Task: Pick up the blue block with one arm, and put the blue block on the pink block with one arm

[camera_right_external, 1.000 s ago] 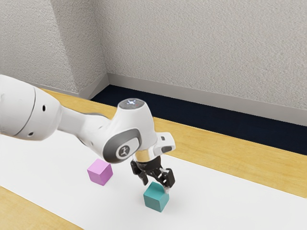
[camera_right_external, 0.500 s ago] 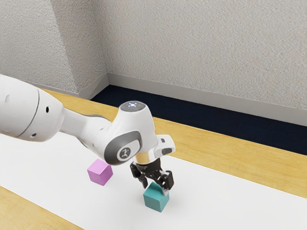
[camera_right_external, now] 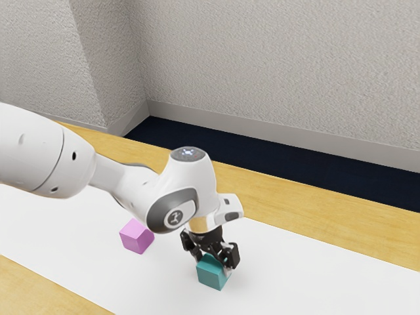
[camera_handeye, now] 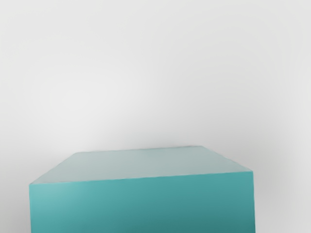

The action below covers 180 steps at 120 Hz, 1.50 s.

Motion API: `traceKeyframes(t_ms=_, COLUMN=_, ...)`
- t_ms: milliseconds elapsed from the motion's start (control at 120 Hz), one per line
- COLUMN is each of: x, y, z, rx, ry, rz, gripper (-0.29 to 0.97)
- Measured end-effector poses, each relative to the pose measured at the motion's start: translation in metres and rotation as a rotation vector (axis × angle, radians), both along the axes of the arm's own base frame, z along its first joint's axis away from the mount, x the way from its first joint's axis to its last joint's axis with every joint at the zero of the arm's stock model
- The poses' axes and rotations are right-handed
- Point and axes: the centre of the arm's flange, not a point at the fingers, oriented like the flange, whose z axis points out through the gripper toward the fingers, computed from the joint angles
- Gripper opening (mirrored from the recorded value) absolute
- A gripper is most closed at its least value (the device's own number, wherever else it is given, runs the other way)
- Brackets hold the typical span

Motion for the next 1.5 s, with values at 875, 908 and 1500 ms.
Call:
traceKeyframes(t_ms=875, x=-0.001, y=0.0, z=-0.009, rx=0.017, ry=0.007, rz=-0.008, gripper=0.47)
traceKeyframes(t_ms=908, x=-0.001, y=0.0, z=-0.01, rx=0.018, ry=0.008, rz=-0.008, gripper=0.46)
traceKeyframes(t_ms=1500, x=0.002, y=0.003, z=0.036, rx=0.019, ry=-0.059, rz=-0.031, gripper=0.39)
